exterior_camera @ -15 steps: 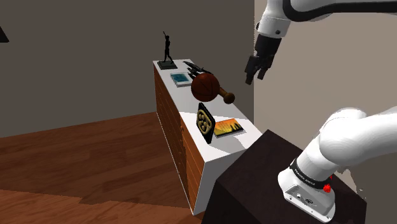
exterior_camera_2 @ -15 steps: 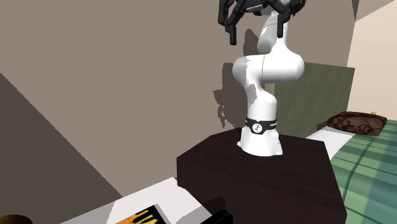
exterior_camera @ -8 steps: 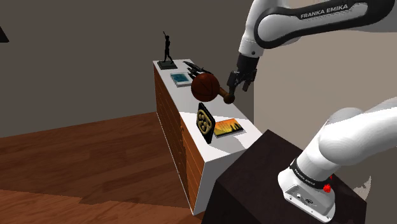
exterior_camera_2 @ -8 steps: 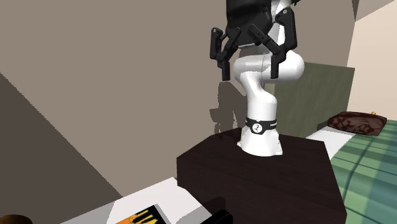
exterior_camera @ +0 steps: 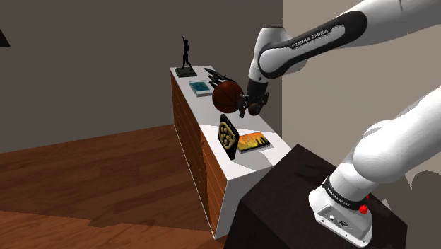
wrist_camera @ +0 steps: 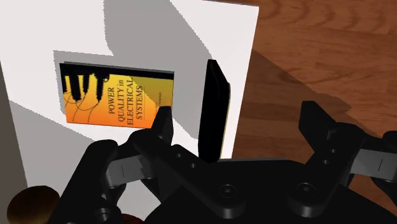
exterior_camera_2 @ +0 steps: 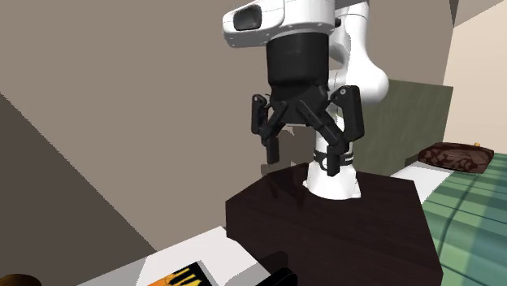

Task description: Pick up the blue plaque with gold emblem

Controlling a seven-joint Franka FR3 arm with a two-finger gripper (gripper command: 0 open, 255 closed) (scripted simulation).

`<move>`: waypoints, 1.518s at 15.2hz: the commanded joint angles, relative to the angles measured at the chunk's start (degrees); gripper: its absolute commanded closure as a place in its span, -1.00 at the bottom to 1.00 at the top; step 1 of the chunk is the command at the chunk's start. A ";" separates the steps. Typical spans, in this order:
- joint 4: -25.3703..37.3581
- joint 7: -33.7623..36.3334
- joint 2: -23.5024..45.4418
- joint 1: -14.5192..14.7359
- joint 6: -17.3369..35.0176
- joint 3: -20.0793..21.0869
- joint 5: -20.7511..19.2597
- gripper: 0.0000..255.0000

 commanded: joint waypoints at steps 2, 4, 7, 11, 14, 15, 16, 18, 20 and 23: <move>2.05 1.63 7.63 -0.39 5.70 0.25 0.04 -1.00; 3.43 2.63 12.24 -0.58 8.95 0.22 0.03 -1.00; 6.06 4.08 19.24 -0.80 13.33 0.04 -0.03 -1.00; 9.81 5.58 27.16 -0.88 17.52 -0.40 0.01 -1.00; 9.75 5.37 29.24 -0.85 19.66 -0.39 0.10 -1.00; 9.76 5.30 29.96 -0.85 20.36 -0.38 0.14 -1.00; 9.78 5.23 30.68 -0.84 21.06 -0.37 0.17 -1.00; 9.89 5.05 32.57 -0.84 22.84 -0.34 0.24 -1.00; 9.89 5.05 32.56 -0.84 22.84 -0.34 0.24 -1.00; 9.85 5.04 32.55 -0.84 22.86 -0.34 0.24 1.00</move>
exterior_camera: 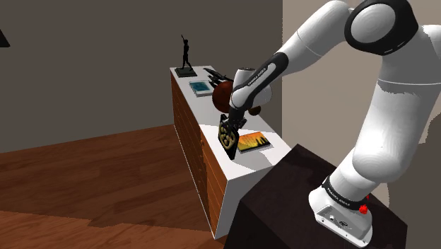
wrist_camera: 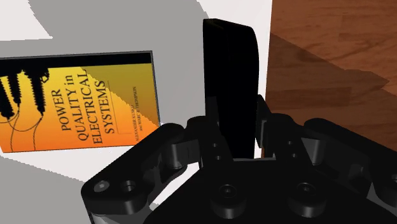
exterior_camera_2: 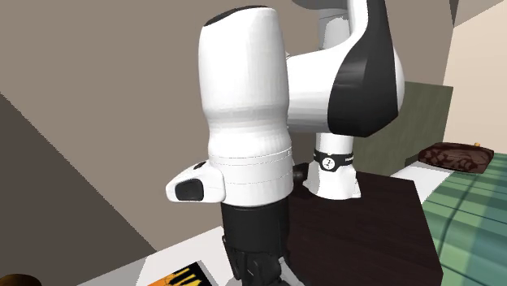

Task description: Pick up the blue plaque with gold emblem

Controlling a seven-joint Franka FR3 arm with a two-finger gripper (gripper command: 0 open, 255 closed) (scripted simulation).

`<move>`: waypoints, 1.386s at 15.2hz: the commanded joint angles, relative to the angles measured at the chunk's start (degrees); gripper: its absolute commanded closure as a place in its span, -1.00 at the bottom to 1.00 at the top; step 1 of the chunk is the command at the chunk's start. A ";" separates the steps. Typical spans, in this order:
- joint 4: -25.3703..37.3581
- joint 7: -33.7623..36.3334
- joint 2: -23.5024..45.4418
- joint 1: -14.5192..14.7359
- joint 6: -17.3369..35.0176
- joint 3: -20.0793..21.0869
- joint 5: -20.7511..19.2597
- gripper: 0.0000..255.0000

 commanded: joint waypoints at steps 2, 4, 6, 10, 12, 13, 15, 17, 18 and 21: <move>0.01 -0.01 0.06 0.02 0.07 0.03 0.00 1.00; 0.03 -0.01 0.08 0.02 0.08 0.03 0.00 1.00; 0.04 -0.03 0.08 0.01 0.06 0.02 0.00 1.00; -0.08 0.20 -2.14 0.02 -2.03 -0.01 -0.09 1.00; -0.08 0.34 -3.55 0.01 -3.44 -0.03 -0.15 1.00; -0.07 0.41 -4.25 0.00 -4.16 -0.04 -0.18 1.00; -0.01 0.55 -5.63 -0.01 -5.59 -0.05 -0.24 1.00; 0.11 0.68 -6.97 -0.03 -7.04 -0.07 -0.30 1.00; 0.19 0.75 -7.62 -0.04 -7.77 -0.08 -0.33 1.00; 0.50 0.94 -9.53 -0.06 -9.99 -0.11 -0.42 1.00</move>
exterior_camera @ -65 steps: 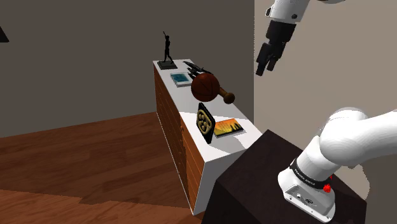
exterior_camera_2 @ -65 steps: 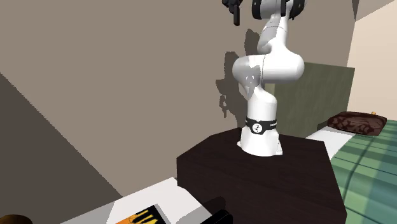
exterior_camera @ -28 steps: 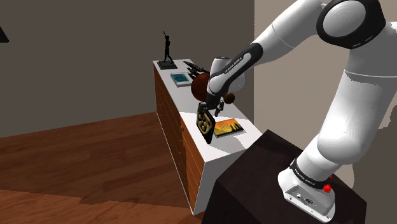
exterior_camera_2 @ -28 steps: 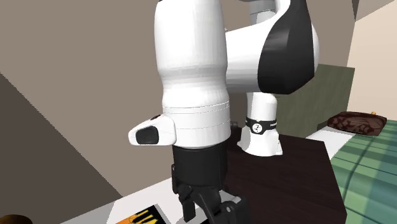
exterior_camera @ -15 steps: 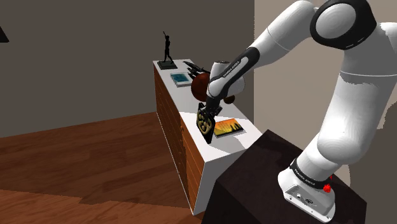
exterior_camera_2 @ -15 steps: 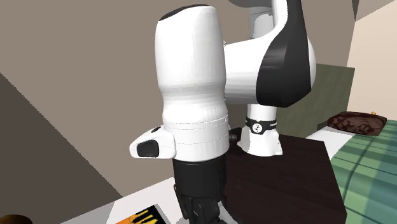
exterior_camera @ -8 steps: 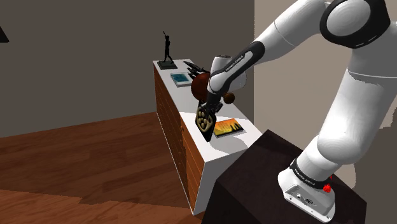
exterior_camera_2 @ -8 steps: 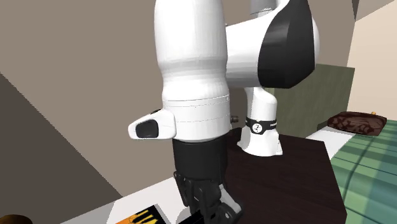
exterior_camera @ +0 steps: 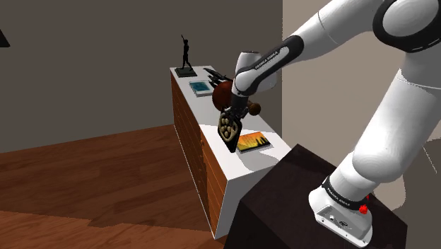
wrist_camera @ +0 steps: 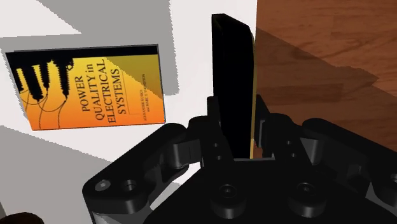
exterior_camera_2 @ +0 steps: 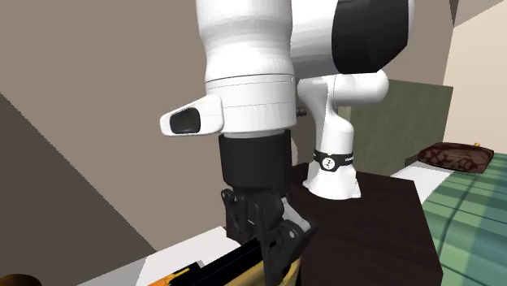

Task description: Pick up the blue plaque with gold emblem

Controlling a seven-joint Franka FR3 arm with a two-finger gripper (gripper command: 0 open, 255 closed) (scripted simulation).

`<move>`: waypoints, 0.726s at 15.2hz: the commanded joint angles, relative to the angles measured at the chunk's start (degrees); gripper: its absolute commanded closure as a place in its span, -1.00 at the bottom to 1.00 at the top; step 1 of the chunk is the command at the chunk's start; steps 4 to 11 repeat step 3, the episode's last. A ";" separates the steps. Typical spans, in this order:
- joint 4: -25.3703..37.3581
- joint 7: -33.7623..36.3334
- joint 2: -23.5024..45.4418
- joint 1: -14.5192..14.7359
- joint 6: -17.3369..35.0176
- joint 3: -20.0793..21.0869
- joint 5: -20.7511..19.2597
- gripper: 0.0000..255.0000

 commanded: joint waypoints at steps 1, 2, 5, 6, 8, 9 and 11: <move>0.40 0.18 -1.16 0.00 -1.54 -0.01 -0.08 1.00; 0.41 0.19 -1.27 0.00 -1.65 -0.01 -0.09 1.00; 0.42 0.18 -1.26 0.00 -1.65 -0.01 -0.09 1.00; 0.42 0.18 -1.26 0.00 -1.65 -0.01 -0.09 1.00; 0.42 0.18 -1.26 0.00 -1.65 -0.01 -0.09 1.00; 0.42 0.18 -1.26 0.00 -1.65 -0.01 -0.09 1.00; 0.42 0.18 -1.26 0.00 -1.65 -0.01 -0.09 1.00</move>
